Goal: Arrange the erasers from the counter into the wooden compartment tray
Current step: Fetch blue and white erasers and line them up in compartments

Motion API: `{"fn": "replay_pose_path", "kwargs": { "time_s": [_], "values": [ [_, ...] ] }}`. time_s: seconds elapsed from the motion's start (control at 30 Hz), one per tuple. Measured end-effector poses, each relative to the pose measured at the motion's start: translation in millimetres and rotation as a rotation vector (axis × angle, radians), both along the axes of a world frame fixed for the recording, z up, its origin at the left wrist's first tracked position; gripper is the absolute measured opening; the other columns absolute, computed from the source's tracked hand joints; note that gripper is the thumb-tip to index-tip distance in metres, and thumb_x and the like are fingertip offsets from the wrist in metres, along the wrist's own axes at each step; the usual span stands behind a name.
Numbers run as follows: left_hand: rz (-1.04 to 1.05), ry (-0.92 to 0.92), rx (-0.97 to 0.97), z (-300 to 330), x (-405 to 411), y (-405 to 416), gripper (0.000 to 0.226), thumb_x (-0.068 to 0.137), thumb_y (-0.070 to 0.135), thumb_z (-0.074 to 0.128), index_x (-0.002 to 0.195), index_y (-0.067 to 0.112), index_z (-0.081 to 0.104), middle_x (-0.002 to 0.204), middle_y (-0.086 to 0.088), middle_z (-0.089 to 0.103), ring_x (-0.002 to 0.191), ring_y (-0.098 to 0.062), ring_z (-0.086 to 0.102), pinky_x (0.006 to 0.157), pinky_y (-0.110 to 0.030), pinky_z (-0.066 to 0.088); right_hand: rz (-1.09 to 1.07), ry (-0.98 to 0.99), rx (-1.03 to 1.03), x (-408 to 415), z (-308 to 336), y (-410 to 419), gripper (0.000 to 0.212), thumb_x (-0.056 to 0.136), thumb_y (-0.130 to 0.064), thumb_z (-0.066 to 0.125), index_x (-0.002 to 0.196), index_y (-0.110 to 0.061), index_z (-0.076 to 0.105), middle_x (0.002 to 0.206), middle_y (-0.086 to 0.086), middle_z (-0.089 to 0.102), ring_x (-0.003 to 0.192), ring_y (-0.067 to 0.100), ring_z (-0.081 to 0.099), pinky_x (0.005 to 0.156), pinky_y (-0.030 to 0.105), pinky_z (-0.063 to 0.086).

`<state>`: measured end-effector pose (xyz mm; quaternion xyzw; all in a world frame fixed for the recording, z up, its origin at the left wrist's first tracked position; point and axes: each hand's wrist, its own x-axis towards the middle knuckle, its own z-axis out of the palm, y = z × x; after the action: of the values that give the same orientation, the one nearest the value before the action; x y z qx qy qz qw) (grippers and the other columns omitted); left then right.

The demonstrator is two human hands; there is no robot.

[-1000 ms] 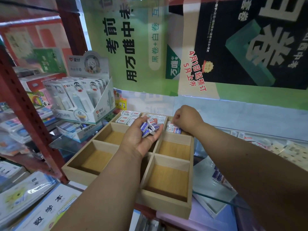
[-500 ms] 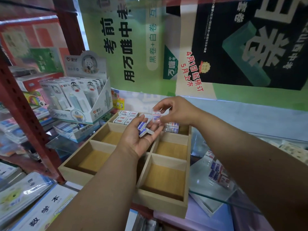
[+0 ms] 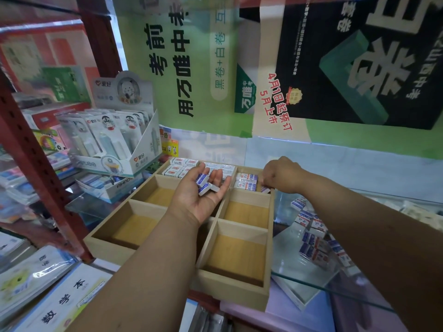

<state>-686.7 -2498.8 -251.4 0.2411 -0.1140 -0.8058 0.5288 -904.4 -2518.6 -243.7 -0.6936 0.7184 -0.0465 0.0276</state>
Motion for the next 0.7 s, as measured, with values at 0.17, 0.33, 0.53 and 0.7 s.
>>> {"fn": "replay_pose_path", "kwargs": {
  "time_s": [0.17,0.33,0.53,0.7],
  "values": [
    [0.005,0.008,0.034,-2,1,-3,0.020,0.090,0.026,0.064,0.093,0.008,0.057,0.076,-0.007,0.055,0.067,-0.015,0.055,0.064,-0.032,0.057,0.042,-0.068,-0.151,-6,4,7,0.050,0.099,-0.046,0.030,0.082,-0.017,0.068,0.101,-0.001,0.057,0.113,0.017,0.037,0.096,0.040,0.026],
    [0.005,0.018,0.053,-4,1,-3,0.022,0.090,0.030,0.061,0.087,0.008,0.057,0.074,-0.006,0.053,0.063,-0.014,0.052,0.057,-0.026,0.050,0.081,0.116,-0.095,-1,3,13,0.048,0.098,-0.049,0.023,0.106,-0.015,0.055,0.104,0.004,0.054,0.114,0.021,0.037,0.093,0.039,0.026],
    [0.026,0.013,0.052,-5,2,-5,0.038,0.090,0.046,0.055,0.085,0.008,0.057,0.071,-0.006,0.051,0.062,-0.015,0.049,0.056,-0.025,0.046,0.026,-0.055,0.006,1,-4,9,0.051,0.096,-0.057,0.019,0.109,-0.023,0.054,0.108,0.000,0.055,0.117,0.018,0.033,0.097,0.038,0.022],
    [-0.007,-0.018,0.006,-7,3,-5,0.042,0.092,0.052,0.044,0.090,0.011,0.055,0.069,-0.006,0.046,0.058,-0.016,0.041,0.056,-0.025,0.034,-0.013,-0.224,0.046,-5,-9,11,0.048,0.095,-0.059,0.018,0.097,-0.031,0.058,0.114,-0.008,0.061,0.121,0.014,0.030,0.102,0.039,0.020]
  ]
}}
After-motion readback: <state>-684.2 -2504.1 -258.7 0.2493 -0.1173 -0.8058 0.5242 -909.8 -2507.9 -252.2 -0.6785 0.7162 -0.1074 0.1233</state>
